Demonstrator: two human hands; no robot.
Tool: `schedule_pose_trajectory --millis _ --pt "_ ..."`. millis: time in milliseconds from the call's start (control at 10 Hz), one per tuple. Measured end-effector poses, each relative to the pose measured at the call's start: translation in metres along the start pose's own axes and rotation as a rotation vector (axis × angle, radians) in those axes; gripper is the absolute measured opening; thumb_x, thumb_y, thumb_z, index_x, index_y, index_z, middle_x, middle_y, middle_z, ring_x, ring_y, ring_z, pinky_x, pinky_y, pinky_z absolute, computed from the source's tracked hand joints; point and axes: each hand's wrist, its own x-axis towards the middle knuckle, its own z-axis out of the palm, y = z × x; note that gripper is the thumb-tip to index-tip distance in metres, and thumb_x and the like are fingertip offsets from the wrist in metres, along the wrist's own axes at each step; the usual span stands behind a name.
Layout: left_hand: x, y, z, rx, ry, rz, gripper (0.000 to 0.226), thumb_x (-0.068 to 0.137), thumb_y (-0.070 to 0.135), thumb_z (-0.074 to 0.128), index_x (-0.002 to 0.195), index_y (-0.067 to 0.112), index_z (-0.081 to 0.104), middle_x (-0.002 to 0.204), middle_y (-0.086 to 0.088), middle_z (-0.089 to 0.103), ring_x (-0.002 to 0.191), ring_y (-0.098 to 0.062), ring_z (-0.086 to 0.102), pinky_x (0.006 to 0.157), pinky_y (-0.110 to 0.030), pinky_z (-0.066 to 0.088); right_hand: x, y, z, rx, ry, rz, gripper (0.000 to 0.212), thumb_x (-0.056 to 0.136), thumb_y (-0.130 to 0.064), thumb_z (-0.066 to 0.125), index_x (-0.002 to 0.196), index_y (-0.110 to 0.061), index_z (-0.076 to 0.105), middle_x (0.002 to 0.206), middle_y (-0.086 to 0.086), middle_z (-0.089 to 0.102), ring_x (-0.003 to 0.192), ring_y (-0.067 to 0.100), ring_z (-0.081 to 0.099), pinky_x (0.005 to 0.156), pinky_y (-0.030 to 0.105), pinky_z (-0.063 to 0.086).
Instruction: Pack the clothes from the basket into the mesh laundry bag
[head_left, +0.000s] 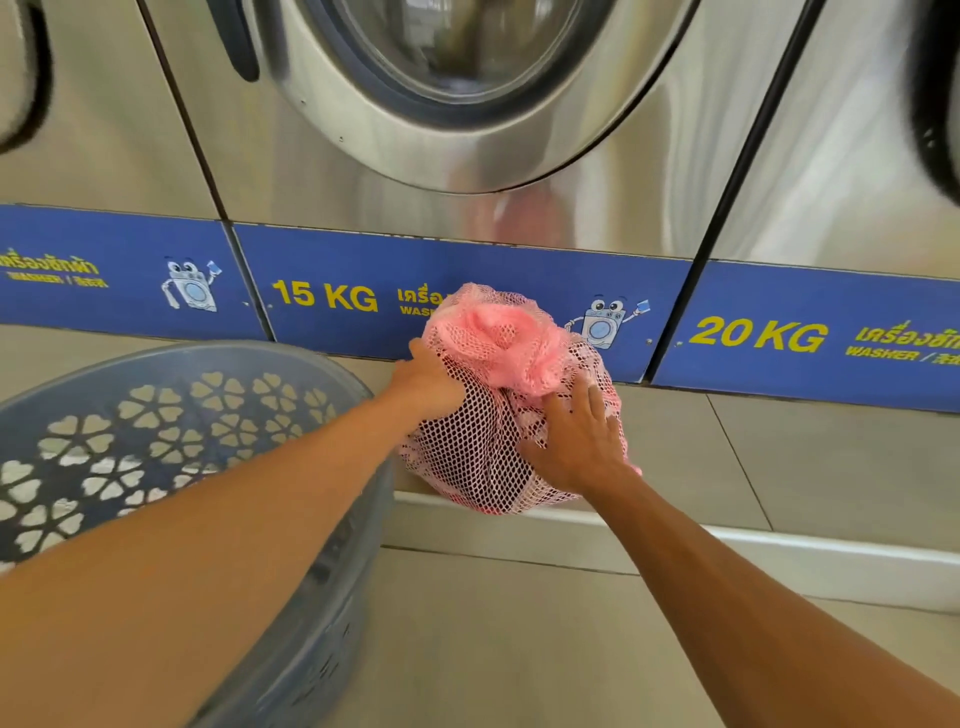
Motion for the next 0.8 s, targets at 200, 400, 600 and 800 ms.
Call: schedule_pose_trajectory --millis 200,400,600,800 --pt "-0.015 0.011 -0.013 0.179 -0.016 0.166 0.071 0.087 0.011 0.055 0.150 0.010 0.023 0.149 -0.020 0.030 0.136 -0.037 0.037 0.108 -0.044 0.041 -0.007 -0.023 -0.032 -0.025 0.179 0.054 0.038 0.091 -0.026 0.056 0.124 -0.007 0.056 0.133 0.016 0.058 0.128 0.035 0.045 0.104 0.051 0.043" --pt "0.019 0.022 -0.009 0.217 0.091 0.270 0.041 0.083 0.009 0.060 0.121 0.004 0.046 0.126 -0.018 0.042 0.120 -0.035 0.041 0.093 -0.042 0.043 0.002 -0.017 -0.035 0.312 0.415 0.298 0.016 0.082 -0.007 0.055 0.099 -0.008 0.057 0.094 0.008 0.061 0.091 0.031 0.054 0.071 0.040 0.044" --pt "-0.003 0.041 -0.025 0.209 0.042 0.283 0.023 0.084 0.001 0.058 0.106 0.002 0.058 0.103 -0.009 0.052 0.099 -0.028 0.053 0.074 -0.035 0.044 -0.038 -0.014 -0.057 0.472 0.300 0.288 0.036 0.078 0.000 0.058 0.108 -0.016 0.071 0.107 0.006 0.071 0.103 0.030 0.062 0.083 0.042 0.053" --pt "-0.061 0.088 -0.091 0.325 -0.204 0.268 0.029 0.086 0.011 0.062 0.115 0.006 0.062 0.119 -0.018 0.053 0.112 -0.035 0.053 0.094 -0.045 0.049 -0.061 -0.041 -0.173 0.379 0.105 0.173 0.047 0.081 0.000 0.057 0.125 -0.012 0.068 0.124 0.007 0.069 0.119 0.029 0.054 0.095 0.039 0.047"
